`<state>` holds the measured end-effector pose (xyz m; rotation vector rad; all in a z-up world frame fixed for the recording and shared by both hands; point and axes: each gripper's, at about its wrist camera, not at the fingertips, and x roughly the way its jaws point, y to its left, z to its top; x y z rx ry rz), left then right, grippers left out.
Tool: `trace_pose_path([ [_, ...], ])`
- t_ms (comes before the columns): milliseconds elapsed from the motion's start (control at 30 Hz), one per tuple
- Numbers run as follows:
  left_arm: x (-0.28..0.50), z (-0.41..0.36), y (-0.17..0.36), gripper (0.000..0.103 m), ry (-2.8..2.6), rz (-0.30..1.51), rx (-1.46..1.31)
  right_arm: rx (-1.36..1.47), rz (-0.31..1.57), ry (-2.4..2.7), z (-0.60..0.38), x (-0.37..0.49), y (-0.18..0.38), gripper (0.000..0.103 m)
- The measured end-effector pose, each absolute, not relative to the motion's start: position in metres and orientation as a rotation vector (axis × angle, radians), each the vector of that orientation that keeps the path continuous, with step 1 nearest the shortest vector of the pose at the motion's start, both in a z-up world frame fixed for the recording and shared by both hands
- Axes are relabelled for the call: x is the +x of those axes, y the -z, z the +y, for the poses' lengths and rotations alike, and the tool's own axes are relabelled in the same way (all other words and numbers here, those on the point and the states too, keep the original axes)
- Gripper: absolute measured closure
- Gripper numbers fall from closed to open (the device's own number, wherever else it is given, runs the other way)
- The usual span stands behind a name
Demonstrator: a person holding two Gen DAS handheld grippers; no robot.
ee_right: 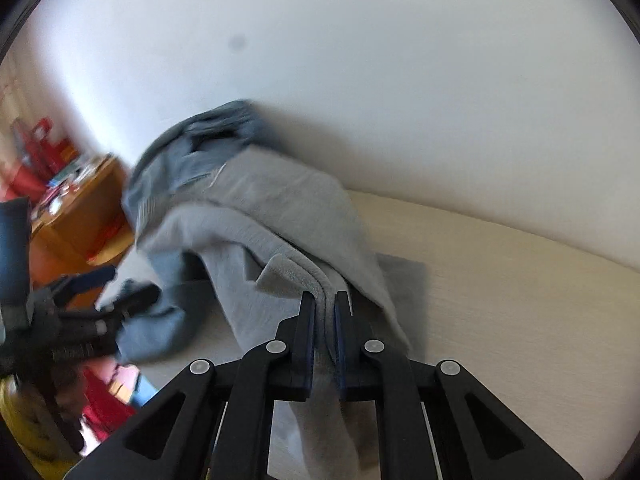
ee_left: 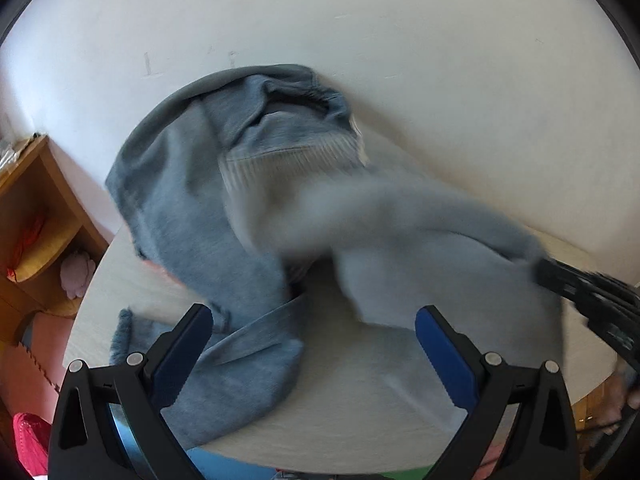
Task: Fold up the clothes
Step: 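Lay the grey sweatpants on the open table with the right gripper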
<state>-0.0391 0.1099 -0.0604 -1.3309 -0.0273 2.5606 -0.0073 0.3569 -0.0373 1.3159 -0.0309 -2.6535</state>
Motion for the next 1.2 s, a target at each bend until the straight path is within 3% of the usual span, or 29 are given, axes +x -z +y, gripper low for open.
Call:
trace_pose_path([
  [233,-0.038,0.155,0.07,0.001,-2.486,-0.001,-1.354,1.655,-0.032,2.662,0.432,0.013,0.083,0.088],
  [367,-0.033,0.18,0.078,0.001,-2.417,-0.023,-1.386,1.588,-0.111,2.666,0.451,0.02,0.067,0.084],
  [433,-0.029,0.189,0.083,0.001,-2.41,-0.018,-1.401,1.505,-0.033,2.667,0.442,0.011,0.055,0.077],
  [500,-0.028,0.198,0.094,0.001,-2.393,-0.031,-1.44,1.452,0.097,2.622,0.428,-0.003,0.054,0.057],
  [533,-0.029,0.203,0.101,0.001,-2.384,-0.041,-1.462,1.441,0.159,2.589,0.424,-0.008,0.057,0.055],
  [667,-0.029,0.223,0.126,0.001,-2.361,-0.017,-1.534,1.498,0.351,2.441,0.413,-0.028,0.085,0.055],
  [967,-0.035,0.248,0.163,0.002,-2.288,0.075,-1.624,1.616,0.312,2.364,0.415,-0.043,0.125,0.055],
  [1033,-0.038,0.248,0.167,0.015,-2.26,0.046,-1.628,1.642,0.272,2.368,0.415,-0.042,0.13,0.061],
  [1067,-0.038,0.251,0.165,0.024,-2.271,0.078,-1.605,1.655,0.25,2.369,0.414,-0.042,0.131,0.084],
  [1133,-0.038,0.256,0.162,0.078,-2.295,0.157,-1.568,1.656,0.195,2.379,0.412,-0.044,0.129,0.092],
  [1200,-0.043,0.252,0.157,0.088,-2.305,0.144,-1.561,1.574,0.105,2.417,0.411,-0.042,0.108,0.093],
])
